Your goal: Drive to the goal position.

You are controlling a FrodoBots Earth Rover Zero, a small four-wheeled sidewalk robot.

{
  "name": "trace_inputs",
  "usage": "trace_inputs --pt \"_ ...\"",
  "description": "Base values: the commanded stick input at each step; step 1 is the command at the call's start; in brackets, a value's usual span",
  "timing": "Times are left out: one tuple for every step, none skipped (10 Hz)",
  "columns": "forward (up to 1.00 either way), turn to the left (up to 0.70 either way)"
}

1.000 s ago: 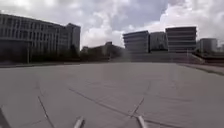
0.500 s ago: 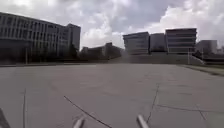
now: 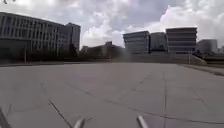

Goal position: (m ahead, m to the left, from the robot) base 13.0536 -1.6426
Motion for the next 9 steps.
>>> trace_inputs --pt "0.70 0.00" --pt "0.70 0.00" --pt "0.70 0.00" --pt "0.70 0.00" --pt "0.70 0.00" --pt "0.70 0.00" --pt "0.70 0.00" --pt "0.70 0.00" --pt "0.70 0.00"
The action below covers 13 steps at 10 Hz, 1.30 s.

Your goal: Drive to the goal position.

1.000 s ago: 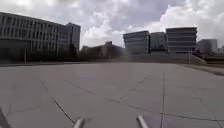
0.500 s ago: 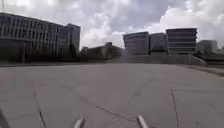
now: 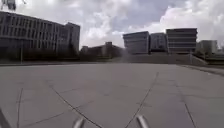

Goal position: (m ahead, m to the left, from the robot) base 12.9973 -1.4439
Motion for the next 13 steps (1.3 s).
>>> trace_inputs --pt "0.70 0.00" --pt "0.70 0.00" --pt "0.70 0.00" --pt "0.70 0.00" --pt "0.70 0.00" --pt "0.70 0.00" --pt "0.70 0.00" --pt "0.70 0.00" --pt "0.70 0.00" --pt "0.70 0.00" --pt "0.70 0.00" --pt "0.70 0.00" --pt "0.70 0.00"
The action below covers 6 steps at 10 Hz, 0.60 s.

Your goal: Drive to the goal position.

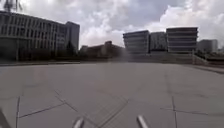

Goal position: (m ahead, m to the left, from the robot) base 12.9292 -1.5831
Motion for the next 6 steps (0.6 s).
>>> trace_inputs --pt "0.70 0.00" --pt "0.70 0.00" --pt "0.70 0.00" --pt "0.70 0.00" --pt "0.70 0.00" --pt "0.70 0.00"
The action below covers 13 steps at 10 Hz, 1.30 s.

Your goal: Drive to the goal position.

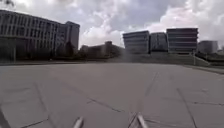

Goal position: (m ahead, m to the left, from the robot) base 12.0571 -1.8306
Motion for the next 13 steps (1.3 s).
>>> trace_inputs --pt "0.70 0.00" --pt "0.70 0.00" --pt "0.70 0.00" --pt "0.70 0.00" --pt "0.70 0.00" --pt "0.70 0.00" --pt "0.70 0.00" --pt "0.70 0.00" --pt "0.70 0.00" --pt "0.70 0.00" --pt "0.70 0.00" --pt "0.70 0.00" --pt "0.70 -0.34"
